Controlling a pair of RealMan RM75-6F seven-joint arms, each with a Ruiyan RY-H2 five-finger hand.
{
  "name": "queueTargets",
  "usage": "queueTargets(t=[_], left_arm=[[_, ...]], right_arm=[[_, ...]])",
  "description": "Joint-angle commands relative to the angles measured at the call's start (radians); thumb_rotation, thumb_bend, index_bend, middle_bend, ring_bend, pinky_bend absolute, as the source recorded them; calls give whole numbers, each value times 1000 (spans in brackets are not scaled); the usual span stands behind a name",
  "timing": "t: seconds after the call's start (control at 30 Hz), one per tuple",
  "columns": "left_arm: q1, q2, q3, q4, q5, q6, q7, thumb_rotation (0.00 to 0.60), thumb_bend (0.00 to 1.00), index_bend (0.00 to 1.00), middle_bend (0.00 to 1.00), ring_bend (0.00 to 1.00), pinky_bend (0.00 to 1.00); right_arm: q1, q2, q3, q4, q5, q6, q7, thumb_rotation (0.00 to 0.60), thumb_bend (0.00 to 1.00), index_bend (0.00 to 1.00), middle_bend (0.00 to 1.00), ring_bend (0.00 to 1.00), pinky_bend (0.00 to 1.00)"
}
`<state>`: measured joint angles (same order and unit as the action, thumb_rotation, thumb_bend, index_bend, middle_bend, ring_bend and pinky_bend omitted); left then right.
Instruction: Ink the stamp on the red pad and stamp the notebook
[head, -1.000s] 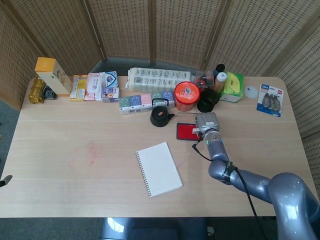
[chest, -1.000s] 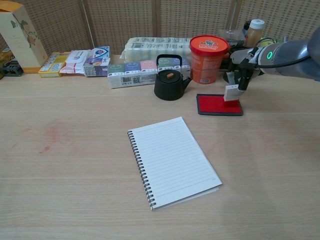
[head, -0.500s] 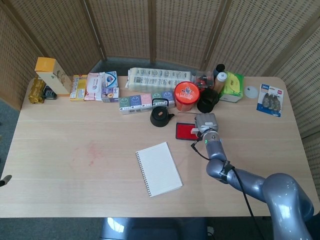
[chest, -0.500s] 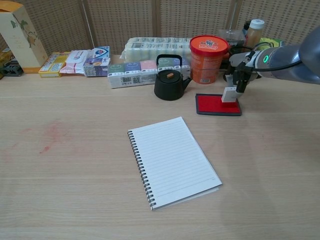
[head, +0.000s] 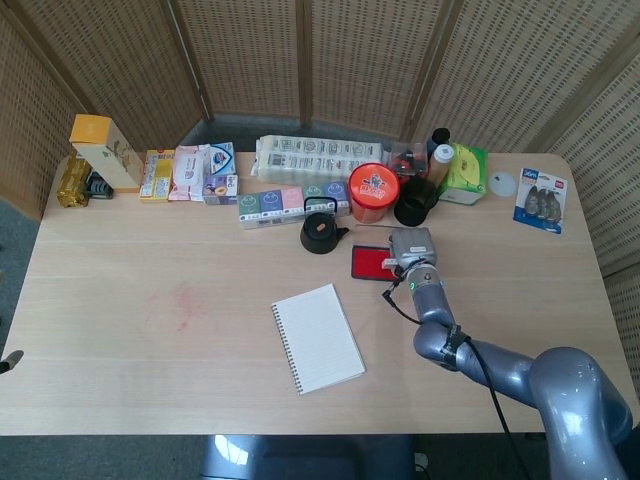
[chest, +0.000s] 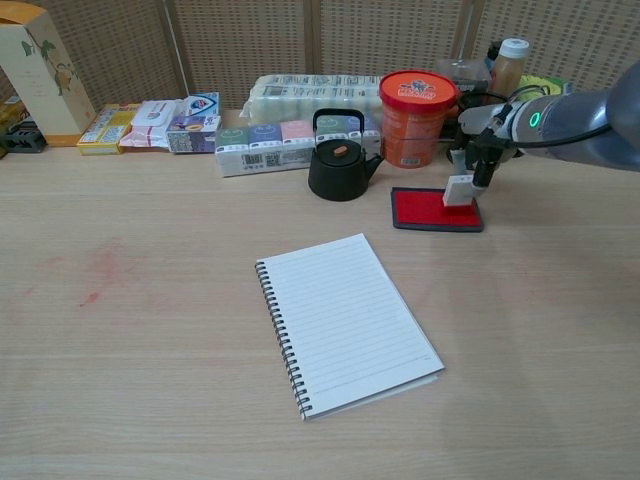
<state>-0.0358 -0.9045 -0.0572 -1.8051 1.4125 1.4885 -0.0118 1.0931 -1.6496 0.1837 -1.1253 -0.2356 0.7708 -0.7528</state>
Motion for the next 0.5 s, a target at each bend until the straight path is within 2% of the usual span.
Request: queueTargets(t=[0.03,0.33,0.4,0.5], left_arm=[[1,1,1,0,4,1,-3,600,6,0,0,9,0],[5,4,7,0,22,9,-12,600,6,0,0,9,0],[4,5,8,-1,26,8,-12,600,4,0,0,9,0],[3,6,8,0,25,7,-12,600,5,0,0,9,0]], right_arm=[[-8,45,9,-79,-26,41,7,600,432,662,913,1000,1000],[-26,174,29,-329,-77,128,21,600,435,676,913,1000,1000],[-34,223,40,-452,-109,132,42,600,436,679,913,1000,1000],[-42,249,30,-526,-152,139,54,600,438,687,913,1000,1000]])
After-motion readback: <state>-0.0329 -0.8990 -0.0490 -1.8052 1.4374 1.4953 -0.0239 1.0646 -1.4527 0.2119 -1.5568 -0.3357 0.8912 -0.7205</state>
